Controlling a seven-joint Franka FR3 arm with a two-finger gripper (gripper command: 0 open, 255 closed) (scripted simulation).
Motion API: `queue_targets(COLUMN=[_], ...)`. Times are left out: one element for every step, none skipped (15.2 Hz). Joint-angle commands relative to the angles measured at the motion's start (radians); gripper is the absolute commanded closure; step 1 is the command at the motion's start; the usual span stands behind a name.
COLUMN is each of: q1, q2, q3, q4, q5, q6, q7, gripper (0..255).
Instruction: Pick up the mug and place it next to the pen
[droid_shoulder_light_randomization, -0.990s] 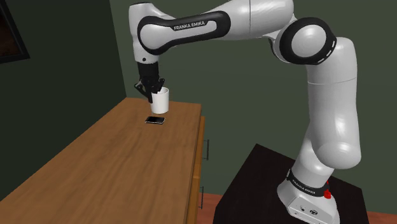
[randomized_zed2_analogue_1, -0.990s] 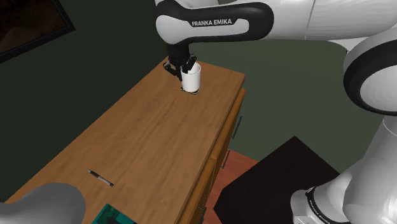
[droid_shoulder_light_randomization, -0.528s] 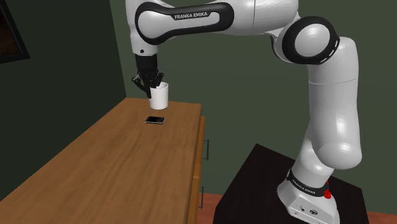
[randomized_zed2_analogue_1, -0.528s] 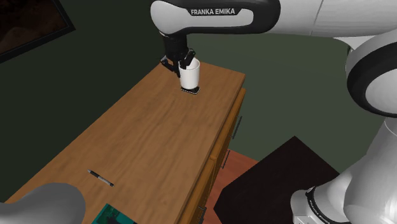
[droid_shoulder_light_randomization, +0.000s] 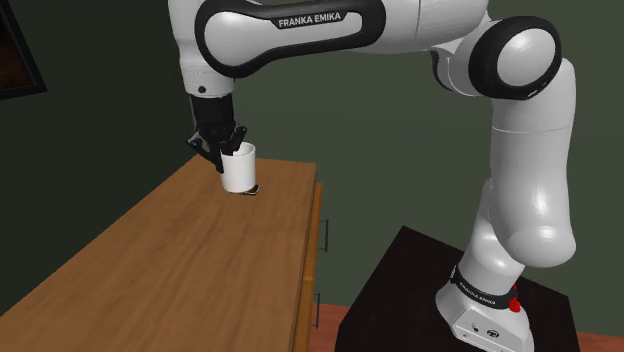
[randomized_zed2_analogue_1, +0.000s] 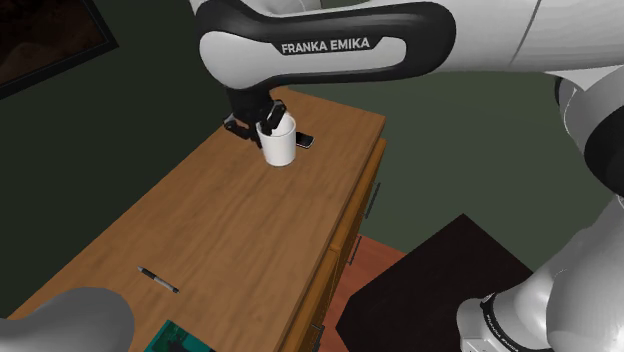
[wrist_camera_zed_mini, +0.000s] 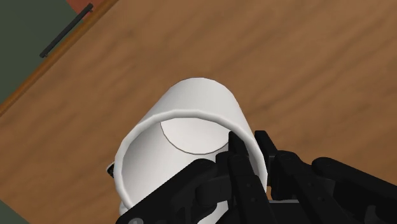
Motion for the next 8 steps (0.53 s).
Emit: queue_targets(q1=[0.032, 0.047, 0.062, 0.077, 0.092, 0.108, 0.124, 0.140], q2=[0.003, 0.003, 0.004, 0.007, 0.010, 0.014, 0.020, 0.026], q3=[0.015, 0.022, 0.029, 0.036, 0.043, 0.050, 0.057, 0.063], q4=[0.011, 0.011, 0.012, 0.015, 0.020, 0.026, 0.033, 0.042], q5=[-0.005, -0.007, -0.010, -0.012, -0.015, -0.018, -0.022, -0.026], q6=[-0.012, -0.014, -0.016, -0.019, -0.023, -0.026, -0.031, -0.035], q7=[0.048, 0.069, 0.091, 0.112, 0.134, 0.156, 0.178, 0.200], gripper=[255, 255, 255, 255, 255, 255, 255, 255])
